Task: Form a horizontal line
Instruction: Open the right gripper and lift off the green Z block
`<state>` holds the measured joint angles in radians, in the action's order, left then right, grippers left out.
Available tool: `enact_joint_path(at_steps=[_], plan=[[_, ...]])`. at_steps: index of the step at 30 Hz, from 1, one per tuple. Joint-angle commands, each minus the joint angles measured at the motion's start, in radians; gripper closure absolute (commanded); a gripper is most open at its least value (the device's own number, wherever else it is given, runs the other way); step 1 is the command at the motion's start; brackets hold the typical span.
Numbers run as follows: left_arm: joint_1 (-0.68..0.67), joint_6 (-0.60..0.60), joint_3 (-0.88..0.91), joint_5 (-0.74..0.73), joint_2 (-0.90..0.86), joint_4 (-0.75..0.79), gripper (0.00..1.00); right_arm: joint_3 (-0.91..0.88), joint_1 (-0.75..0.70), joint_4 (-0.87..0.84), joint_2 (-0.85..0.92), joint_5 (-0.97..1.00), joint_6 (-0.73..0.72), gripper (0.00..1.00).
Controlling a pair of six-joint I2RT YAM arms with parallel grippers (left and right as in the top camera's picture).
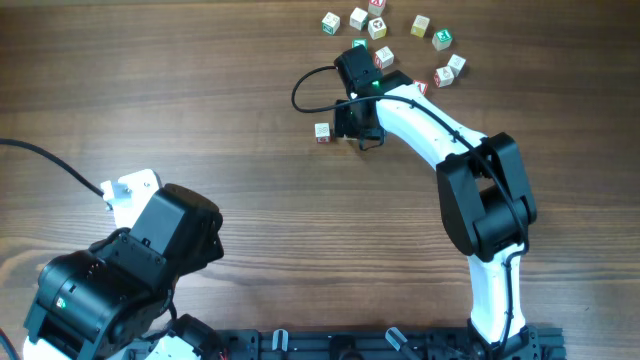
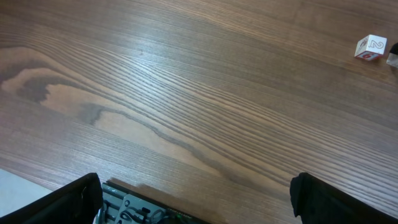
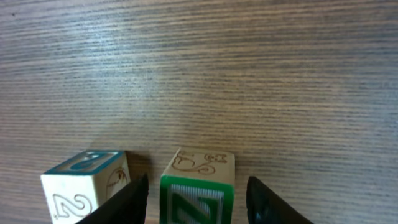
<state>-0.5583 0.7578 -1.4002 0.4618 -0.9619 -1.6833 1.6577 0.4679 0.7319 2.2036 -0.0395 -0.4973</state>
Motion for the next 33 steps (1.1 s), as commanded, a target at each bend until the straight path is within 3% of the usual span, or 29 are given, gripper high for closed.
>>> enact_joint_path(at_steps=[1,10,16,20,27,30,33], plan=[[0.0,0.002,-0.003,-0.001,0.004,-0.001,0.0,0.063,-0.006,0.02,-0.02,0.025,0.0,0.49],[0.0,0.002,-0.003,-0.001,0.004,-0.001,0.0,0.188,-0.031,0.224,-0.108,0.069,0.018,0.49],[0.0,0.002,-0.003,-0.001,0.004,-0.001,0.0,0.188,-0.031,0.477,-0.209,0.073,0.105,0.49],[0.0,0.002,-0.003,-0.001,0.004,-0.001,0.0,0.188,-0.031,0.669,-0.232,0.073,0.104,0.58],[0.0,0.002,-0.003,-0.001,0.004,-0.001,0.0,0.188,-0.031,0.866,-0.256,0.073,0.094,0.59],[0.0,0.002,-0.003,-0.001,0.004,-0.001,0.0,0.188,-0.031,0.877,-0.29,0.072,0.075,0.57],[0.0,0.002,-0.003,-0.001,0.004,-0.001,0.0,0.188,-0.031,0.877,-0.346,0.072,0.061,0.38]])
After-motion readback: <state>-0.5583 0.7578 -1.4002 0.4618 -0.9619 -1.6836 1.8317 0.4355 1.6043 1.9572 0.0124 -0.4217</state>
